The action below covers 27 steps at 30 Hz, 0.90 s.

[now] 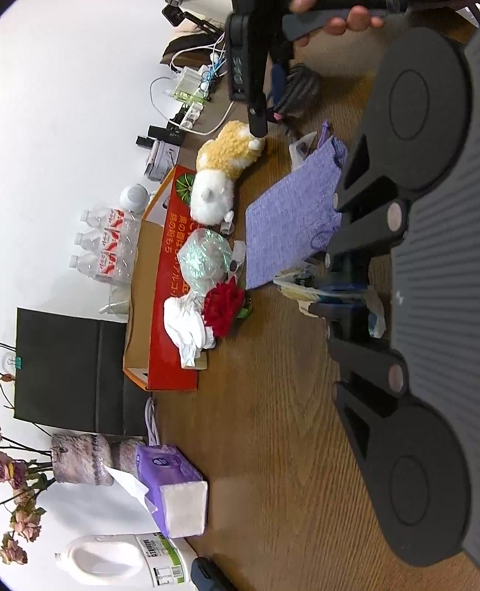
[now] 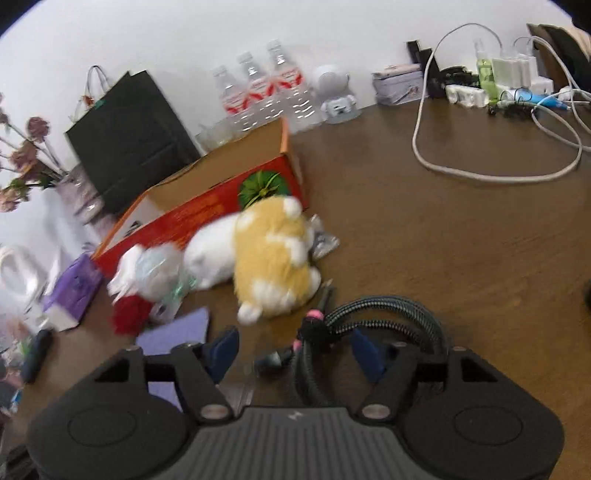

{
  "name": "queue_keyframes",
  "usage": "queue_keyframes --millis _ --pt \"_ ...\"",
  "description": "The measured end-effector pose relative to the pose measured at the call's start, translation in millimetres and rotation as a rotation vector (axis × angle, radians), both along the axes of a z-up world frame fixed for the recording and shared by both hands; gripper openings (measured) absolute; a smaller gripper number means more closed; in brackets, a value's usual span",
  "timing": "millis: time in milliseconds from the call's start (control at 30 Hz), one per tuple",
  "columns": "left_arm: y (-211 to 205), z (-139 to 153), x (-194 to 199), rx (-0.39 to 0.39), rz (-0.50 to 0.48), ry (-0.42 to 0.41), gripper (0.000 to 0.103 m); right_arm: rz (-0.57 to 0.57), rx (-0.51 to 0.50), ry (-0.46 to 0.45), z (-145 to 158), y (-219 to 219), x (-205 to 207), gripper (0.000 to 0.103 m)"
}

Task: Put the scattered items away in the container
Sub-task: 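Carry wipe pack and cable into the box and open both tools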

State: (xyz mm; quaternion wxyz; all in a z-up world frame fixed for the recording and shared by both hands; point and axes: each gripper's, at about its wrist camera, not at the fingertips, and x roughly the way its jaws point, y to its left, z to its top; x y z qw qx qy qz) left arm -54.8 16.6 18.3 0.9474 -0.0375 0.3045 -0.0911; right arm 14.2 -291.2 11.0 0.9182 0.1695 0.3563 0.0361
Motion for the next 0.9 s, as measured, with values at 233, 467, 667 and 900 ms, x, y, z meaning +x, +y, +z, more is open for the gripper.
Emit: queue_keyframes --millis 233,467,667,900 --pt "0 -2 3 0.000 -0.005 0.011 0.007 0.197 -0.338 -0.055 -2 46 -20 0.022" --pt "-8 -7 4 0.021 -0.023 -0.002 0.006 0.283 -0.318 -0.067 -2 56 -50 0.026" --pt "-8 -5 -11 0.026 0.018 -0.046 0.006 0.269 -0.331 -0.107 -8 62 -45 0.025" --pt "-9 9 -37 0.027 0.038 -0.152 0.006 0.248 -0.305 -0.121 -9 58 -49 0.024"
